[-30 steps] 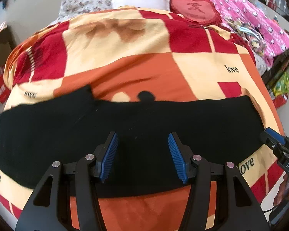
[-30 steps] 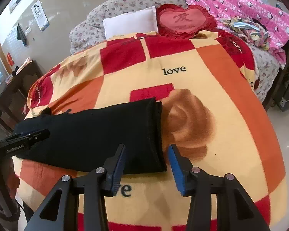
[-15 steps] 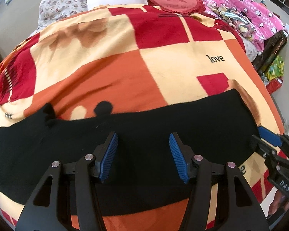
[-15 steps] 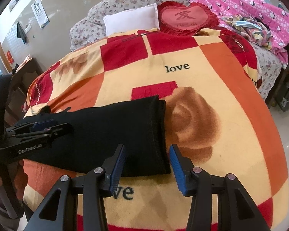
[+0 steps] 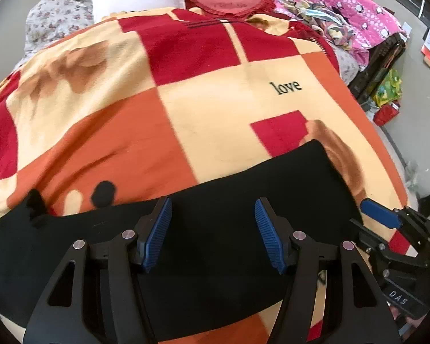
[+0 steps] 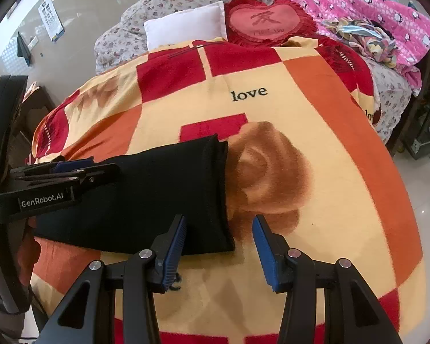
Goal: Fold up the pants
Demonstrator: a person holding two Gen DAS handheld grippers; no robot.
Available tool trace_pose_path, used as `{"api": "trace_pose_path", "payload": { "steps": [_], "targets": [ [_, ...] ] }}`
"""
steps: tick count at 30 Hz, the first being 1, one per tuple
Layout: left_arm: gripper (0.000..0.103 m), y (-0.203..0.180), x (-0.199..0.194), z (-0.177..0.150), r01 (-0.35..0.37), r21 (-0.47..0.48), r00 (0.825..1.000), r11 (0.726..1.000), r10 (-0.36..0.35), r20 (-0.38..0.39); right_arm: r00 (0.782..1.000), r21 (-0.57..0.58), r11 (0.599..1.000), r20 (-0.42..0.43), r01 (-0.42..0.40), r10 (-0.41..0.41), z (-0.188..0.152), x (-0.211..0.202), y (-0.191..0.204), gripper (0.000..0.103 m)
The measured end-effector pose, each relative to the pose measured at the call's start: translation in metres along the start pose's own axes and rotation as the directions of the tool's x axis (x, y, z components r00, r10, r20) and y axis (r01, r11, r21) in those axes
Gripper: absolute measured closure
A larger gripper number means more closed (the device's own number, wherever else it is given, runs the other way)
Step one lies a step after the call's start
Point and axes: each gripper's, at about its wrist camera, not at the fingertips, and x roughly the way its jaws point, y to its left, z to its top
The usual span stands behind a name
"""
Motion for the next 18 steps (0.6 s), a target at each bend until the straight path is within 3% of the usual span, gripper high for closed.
{"api": "trace_pose_path", "payload": {
  "steps": [6,12,18],
  "targets": [
    [0.043,-0.016,0.007,0.007,0.023,0.089,1.0,0.996,-0.022,-0.011,1.0,0.012,1.0,-0.003,-0.015,0.016,-0.003,-0.001,-0.005,0.056],
    [0.043,-0.014,0.015,0.022,0.081,0.073,0.996,0.994,-0.079,-0.04,0.999,0.007,0.999,-0.003,-0.032,0.032,-0.006,-0.004,-0.007,0.056],
    [0.043,-0.019,0.028,0.042,0.129,0.117,0.99,0.985,-0.121,-0.075,0.994,0.021,0.993,-0.013,-0.112,0.112,-0.016,-0.003,-0.014,0.055]
  ]
}}
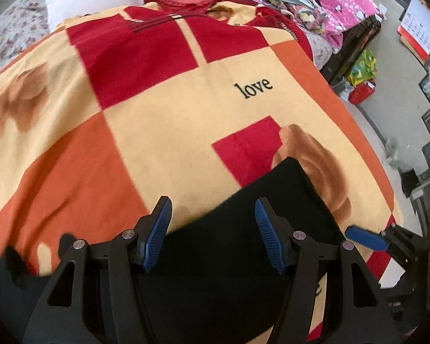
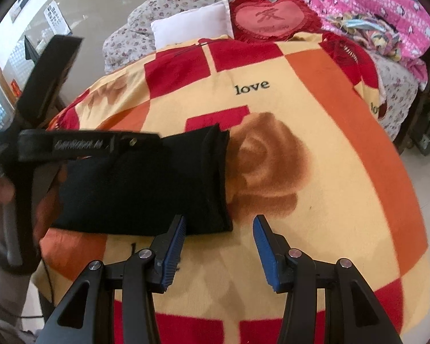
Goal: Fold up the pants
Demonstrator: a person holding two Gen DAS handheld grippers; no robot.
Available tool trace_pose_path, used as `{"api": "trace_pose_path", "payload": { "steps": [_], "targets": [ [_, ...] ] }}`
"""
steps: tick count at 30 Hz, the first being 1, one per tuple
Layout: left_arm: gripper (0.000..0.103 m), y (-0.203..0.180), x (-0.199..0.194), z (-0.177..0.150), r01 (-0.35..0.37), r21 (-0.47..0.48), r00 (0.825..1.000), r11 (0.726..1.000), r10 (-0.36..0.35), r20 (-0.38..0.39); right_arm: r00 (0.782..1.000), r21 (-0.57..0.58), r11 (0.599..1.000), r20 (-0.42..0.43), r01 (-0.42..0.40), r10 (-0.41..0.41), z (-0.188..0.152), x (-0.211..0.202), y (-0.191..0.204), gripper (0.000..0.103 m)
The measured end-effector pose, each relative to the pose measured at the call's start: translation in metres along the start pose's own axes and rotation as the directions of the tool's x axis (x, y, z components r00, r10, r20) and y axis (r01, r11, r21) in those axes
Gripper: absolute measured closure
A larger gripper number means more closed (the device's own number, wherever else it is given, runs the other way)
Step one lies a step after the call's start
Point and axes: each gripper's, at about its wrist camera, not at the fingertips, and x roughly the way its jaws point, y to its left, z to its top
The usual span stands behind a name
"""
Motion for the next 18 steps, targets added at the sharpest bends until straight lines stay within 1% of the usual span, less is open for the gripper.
{"api": "trace_pose_path", "payload": {
  "steps": [4,7,9,11,13,14,16,18],
  "targets": [
    [0.043,-0.004,0.011,0.01,0.044,0.026,0.999,0.999,-0.043,-0.031,0.998,0.013,0.998,0.02,-0.055,0.055,-0.002,0.003,0.0,0.052],
    [0.043,-0.015,0.022,0.017,0.051,0.083,0.998,0.995,-0.047,-0.049,0.995,0.02,0.995,0.035,-0.096,0.096,-0.001,0.007,0.002,0.051],
    [0.043,-0.021,0.029,0.019,0.066,0.117,0.996,0.991,-0.059,-0.064,0.992,0.024,0.993,0.054,-0.115,0.113,-0.001,0.008,0.003,0.048],
    [0.038,-0.027,0.031,0.022,0.067,0.139,0.997,0.988,-0.06,-0.057,0.988,0.034,0.99,0.079,-0.135,0.132,0.0,0.01,0.003,0.045],
    [0.037,-0.032,0.034,0.025,0.087,0.155,0.995,0.984,-0.077,-0.068,0.983,0.046,0.987,0.103,-0.155,0.149,0.0,0.012,0.004,0.042],
    [0.037,-0.034,0.035,0.026,0.094,0.163,0.994,0.982,-0.083,-0.069,0.981,0.048,0.986,0.113,-0.161,0.155,0.001,0.012,0.004,0.041],
    [0.031,-0.038,0.037,0.028,0.106,0.19,0.993,0.976,-0.094,-0.072,0.977,0.057,0.983,0.132,-0.174,0.165,0.002,0.015,0.005,0.041],
    [0.029,-0.04,0.039,0.028,0.127,0.213,0.991,0.969,-0.112,-0.078,0.972,0.077,0.978,0.15,-0.193,0.18,0.003,0.017,0.005,0.041]
  ]
}}
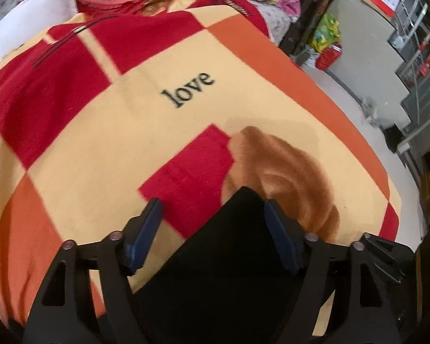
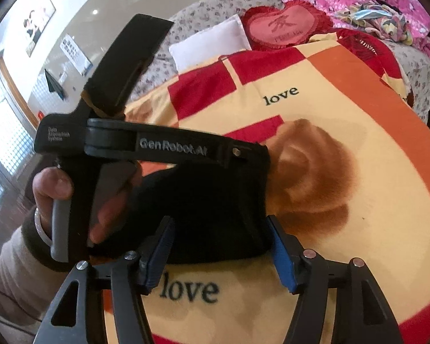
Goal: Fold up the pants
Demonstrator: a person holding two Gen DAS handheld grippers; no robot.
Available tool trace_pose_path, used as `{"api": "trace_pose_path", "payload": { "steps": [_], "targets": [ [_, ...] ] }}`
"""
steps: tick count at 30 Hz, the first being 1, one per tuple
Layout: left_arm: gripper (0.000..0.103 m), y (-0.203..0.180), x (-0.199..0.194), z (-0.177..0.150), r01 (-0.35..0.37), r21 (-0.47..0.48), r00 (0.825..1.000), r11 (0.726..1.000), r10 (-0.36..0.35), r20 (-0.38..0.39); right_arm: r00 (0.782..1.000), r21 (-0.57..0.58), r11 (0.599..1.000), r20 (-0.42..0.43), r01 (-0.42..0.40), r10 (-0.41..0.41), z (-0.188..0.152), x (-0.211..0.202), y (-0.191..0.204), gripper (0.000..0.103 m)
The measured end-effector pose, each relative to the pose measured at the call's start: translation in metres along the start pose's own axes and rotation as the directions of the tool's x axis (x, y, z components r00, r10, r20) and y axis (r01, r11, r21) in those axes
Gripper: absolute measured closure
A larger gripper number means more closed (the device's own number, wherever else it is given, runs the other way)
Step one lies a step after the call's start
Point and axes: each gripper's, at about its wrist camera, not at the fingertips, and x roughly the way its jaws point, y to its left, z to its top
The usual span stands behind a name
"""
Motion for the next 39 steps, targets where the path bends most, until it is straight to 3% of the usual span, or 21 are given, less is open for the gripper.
{"api": "trace_pose_path", "payload": {
  "steps": [3,5,7,12,15,19,24,27,29,32,34,36,39],
  "targets": [
    [0.029,-0.006,0.002,0.0,-0.003,0.038,1.0,0.999,0.003,0.008,0.999,0.037,0.998,0.011,-0.043,0.043,0.0,0.004,-0.002,0.05],
    [0.035,-0.016,0.003,-0.002,-0.033,0.091,0.999,0.995,0.03,0.029,0.998,0.056,0.997,-0.005,-0.061,0.062,0.003,0.011,-0.002,0.067],
    [0.062,-0.023,0.004,-0.004,-0.03,0.12,0.999,0.992,0.026,0.041,0.999,0.052,0.998,-0.007,-0.044,0.045,0.006,0.015,0.0,0.077],
    [0.087,-0.014,-0.017,-0.001,0.056,0.047,0.997,0.997,-0.058,0.045,0.998,-0.007,0.998,0.031,-0.055,0.056,0.018,0.007,0.023,0.081],
    [0.087,0.001,-0.057,-0.006,0.077,-0.002,0.99,0.997,-0.076,0.123,0.996,-0.087,0.994,0.055,-0.066,0.071,0.027,-0.004,0.05,0.082],
    [0.087,0.042,-0.122,-0.028,0.08,-0.103,0.973,0.991,-0.056,0.226,0.984,-0.18,0.972,0.067,-0.151,0.165,0.042,-0.009,0.096,0.083],
    [0.087,0.102,-0.181,-0.086,0.02,-0.266,0.955,0.964,0.06,0.291,0.962,-0.303,0.915,-0.026,-0.267,0.272,0.039,0.019,0.163,0.083],
    [0.087,0.131,-0.194,-0.133,-0.055,-0.374,0.948,0.926,0.166,0.271,0.942,-0.35,0.875,-0.132,-0.336,0.308,0.024,0.056,0.199,0.083],
    [0.087,0.152,-0.192,-0.164,-0.109,-0.454,0.944,0.885,0.235,0.232,0.921,-0.334,0.861,-0.209,-0.384,0.33,0.012,0.086,0.215,0.081],
    [0.087,0.179,-0.185,-0.202,-0.091,-0.553,0.959,0.828,0.222,0.174,0.882,-0.286,0.866,-0.364,-0.411,0.299,-0.007,0.121,0.226,0.071],
    [0.087,0.186,-0.183,-0.22,-0.095,-0.596,0.957,0.797,0.238,0.166,0.865,-0.292,0.845,-0.379,-0.448,0.328,-0.01,0.111,0.227,0.065],
    [0.087,0.185,-0.185,-0.227,-0.096,-0.596,0.954,0.797,0.244,0.172,0.885,-0.313,0.845,-0.323,-0.433,0.334,0.001,0.085,0.216,0.062],
    [0.086,0.175,-0.187,-0.233,-0.054,-0.593,0.955,0.804,0.216,0.205,0.929,-0.312,0.882,-0.228,-0.353,0.292,0.021,0.061,0.19,0.059]
  ]
}}
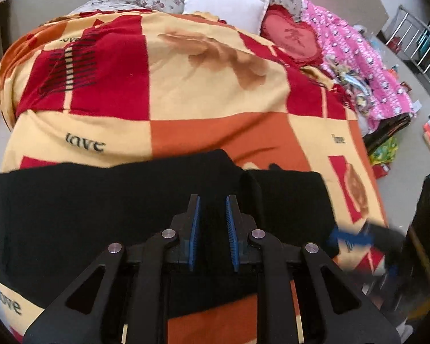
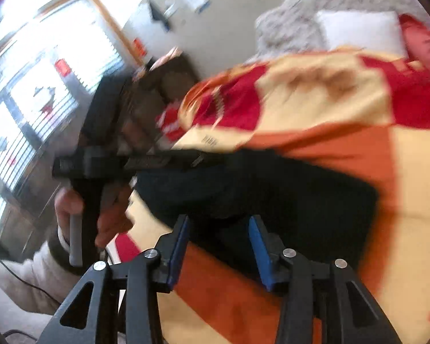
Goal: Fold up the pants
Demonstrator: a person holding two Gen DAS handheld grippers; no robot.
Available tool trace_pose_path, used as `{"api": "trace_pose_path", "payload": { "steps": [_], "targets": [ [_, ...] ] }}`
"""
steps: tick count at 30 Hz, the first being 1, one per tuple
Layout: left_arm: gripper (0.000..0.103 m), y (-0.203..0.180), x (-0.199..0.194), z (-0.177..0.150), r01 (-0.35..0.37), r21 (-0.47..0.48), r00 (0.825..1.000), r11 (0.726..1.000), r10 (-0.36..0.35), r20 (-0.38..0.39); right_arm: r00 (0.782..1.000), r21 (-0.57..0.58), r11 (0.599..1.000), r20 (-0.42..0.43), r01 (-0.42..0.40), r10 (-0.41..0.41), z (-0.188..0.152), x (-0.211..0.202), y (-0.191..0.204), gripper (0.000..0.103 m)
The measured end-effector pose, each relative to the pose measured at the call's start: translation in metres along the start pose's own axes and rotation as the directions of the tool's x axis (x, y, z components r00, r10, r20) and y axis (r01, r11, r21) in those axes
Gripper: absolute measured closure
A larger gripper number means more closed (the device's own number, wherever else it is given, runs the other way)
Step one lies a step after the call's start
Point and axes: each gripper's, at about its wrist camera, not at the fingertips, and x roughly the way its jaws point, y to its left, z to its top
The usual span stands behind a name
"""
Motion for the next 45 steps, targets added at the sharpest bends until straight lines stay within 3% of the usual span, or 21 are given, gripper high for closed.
{"api": "trace_pose_path", "payload": {
  "steps": [4,7,9,12,16,22,25,29,34,38,45],
  "targets": [
    [0.066,-0.016,0.01,-0.008,-0.01,0.011,1.0,1.0,0.01,-0.016,0.983,0.045,0.982,0.006,0.183,-0.184,0.007,-0.006,-0.035,0.059],
    [0.065,-0.027,0.025,-0.014,-0.015,0.022,0.999,1.0,0.016,-0.041,0.97,0.052,0.969,-0.033,0.242,-0.241,0.008,0.016,-0.054,0.059],
    [0.065,-0.03,0.038,-0.016,-0.031,0.008,0.998,0.999,0.032,-0.061,0.949,0.03,0.949,-0.051,0.313,-0.311,0.011,0.034,-0.057,0.06],
    [0.065,-0.032,0.045,-0.017,-0.071,-0.008,0.997,0.997,0.071,-0.034,0.926,-0.014,0.928,-0.05,0.373,-0.374,0.02,0.057,-0.059,0.059],
    [0.065,-0.034,0.045,-0.021,-0.085,-0.016,0.996,0.996,0.085,-0.027,0.931,-0.026,0.934,-0.073,0.357,-0.358,0.03,0.058,-0.061,0.059],
    [0.065,-0.033,0.045,-0.023,-0.082,-0.026,0.996,0.996,0.082,-0.019,0.958,-0.019,0.959,-0.038,0.284,-0.285,0.016,0.023,-0.035,0.06],
    [0.065,-0.034,0.042,-0.025,-0.098,-0.023,0.995,0.995,0.098,-0.01,0.958,-0.072,0.959,-0.076,0.272,-0.278,-0.002,0.027,-0.022,0.059],
    [0.065,-0.033,0.035,-0.031,-0.134,-0.014,0.991,0.991,0.134,0.006,0.94,-0.115,0.941,-0.093,0.317,-0.328,-0.016,0.04,-0.018,0.059],
    [0.065,-0.027,0.023,-0.038,-0.158,-0.028,0.987,0.987,0.159,0.01,0.95,-0.105,0.952,-0.095,0.287,-0.297,-0.002,0.034,-0.008,0.06],
    [0.065,-0.02,0.012,-0.045,-0.217,-0.032,0.976,0.976,0.218,0.028,0.953,-0.123,0.951,-0.072,0.285,-0.294,0.011,0.04,0.003,0.06],
    [0.065,0.01,-0.009,-0.053,-0.231,-0.114,0.971,0.966,0.237,0.036,0.958,-0.17,0.951,-0.087,0.257,-0.274,0.029,0.089,0.021,0.06]
  ]
}}
